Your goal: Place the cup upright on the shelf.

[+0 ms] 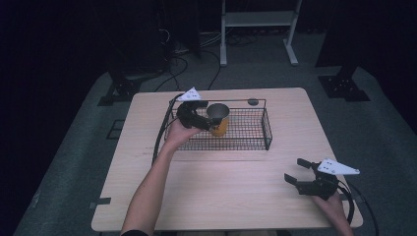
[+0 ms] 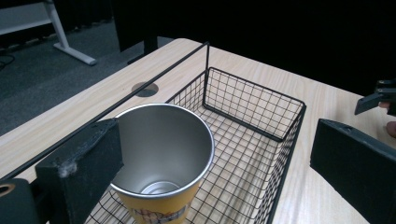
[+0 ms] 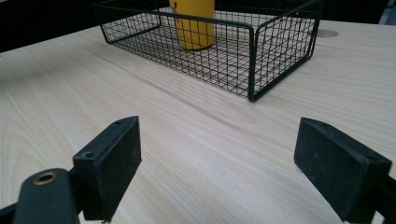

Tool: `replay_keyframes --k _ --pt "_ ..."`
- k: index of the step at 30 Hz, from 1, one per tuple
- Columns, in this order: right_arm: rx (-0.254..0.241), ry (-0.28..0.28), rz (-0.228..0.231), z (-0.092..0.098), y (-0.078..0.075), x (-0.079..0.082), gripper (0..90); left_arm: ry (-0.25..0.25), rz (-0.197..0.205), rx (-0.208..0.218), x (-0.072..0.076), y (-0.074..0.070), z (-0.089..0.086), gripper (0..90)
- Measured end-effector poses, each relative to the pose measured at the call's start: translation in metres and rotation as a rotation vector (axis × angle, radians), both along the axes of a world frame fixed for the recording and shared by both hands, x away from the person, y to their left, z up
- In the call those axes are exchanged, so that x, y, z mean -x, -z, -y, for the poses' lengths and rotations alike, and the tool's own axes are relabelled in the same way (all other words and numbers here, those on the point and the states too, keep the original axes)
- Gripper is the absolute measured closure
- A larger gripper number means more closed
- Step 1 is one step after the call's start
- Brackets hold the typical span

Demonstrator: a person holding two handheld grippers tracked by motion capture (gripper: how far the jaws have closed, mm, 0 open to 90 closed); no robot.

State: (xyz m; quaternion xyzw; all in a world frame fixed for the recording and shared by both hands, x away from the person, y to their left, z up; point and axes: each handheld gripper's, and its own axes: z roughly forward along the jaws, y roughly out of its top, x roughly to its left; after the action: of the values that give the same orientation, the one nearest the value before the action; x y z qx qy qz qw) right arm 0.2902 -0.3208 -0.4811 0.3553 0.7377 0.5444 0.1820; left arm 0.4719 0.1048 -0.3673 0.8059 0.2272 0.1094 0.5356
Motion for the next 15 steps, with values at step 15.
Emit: replay_keyframes --k 15 --pt "0.005 0.000 0.000 -0.0004 -0.0001 0.0001 13.9 0.019 -0.010 0.017 0.0103 0.0025 -0.0040 1.5"
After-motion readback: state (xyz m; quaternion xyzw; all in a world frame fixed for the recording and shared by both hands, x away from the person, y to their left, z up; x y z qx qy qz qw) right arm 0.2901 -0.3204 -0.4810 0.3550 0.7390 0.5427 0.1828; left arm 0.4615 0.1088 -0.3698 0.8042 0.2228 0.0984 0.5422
